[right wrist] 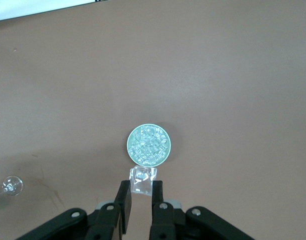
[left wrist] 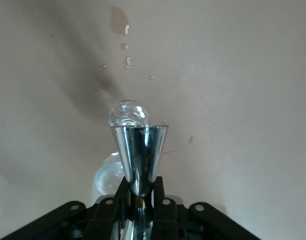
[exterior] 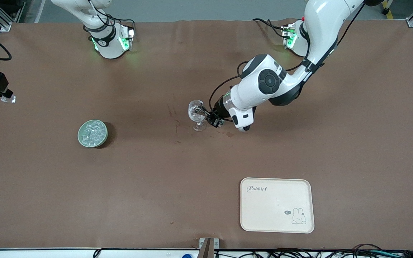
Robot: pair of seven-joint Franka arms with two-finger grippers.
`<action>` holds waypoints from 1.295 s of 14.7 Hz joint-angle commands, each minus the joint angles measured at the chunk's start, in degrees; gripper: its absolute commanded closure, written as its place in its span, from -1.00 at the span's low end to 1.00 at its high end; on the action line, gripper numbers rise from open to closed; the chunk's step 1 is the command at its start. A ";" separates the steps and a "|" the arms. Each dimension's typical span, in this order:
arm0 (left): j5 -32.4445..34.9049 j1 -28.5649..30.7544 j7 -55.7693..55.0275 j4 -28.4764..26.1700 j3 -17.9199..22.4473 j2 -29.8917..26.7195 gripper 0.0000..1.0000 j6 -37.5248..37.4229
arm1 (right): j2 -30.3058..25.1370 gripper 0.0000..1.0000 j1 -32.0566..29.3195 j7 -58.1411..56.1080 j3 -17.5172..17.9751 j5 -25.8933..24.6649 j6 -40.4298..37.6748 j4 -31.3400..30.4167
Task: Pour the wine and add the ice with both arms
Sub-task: 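Tilt the jigger over the wine glass with the left gripper to pour, then withdraw the jigger with the left gripper while the right gripper brings the ice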
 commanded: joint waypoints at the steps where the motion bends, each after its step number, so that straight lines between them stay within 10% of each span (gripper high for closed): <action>1: -1.84 0.58 0.19 0.52 -0.95 -1.50 0.99 -4.34 | 0.13 0.88 -1.05 -0.27 0.69 0.12 -0.50 0.48; 7: -23.27 0.75 17.57 0.08 4.74 -6.68 0.99 -12.15 | 0.13 0.89 -0.09 0.25 1.04 0.21 -0.59 0.65; 19: -52.92 0.49 44.31 -0.28 34.27 -12.41 0.99 -37.03 | 5.65 0.92 20.81 27.90 1.13 -0.58 5.82 0.65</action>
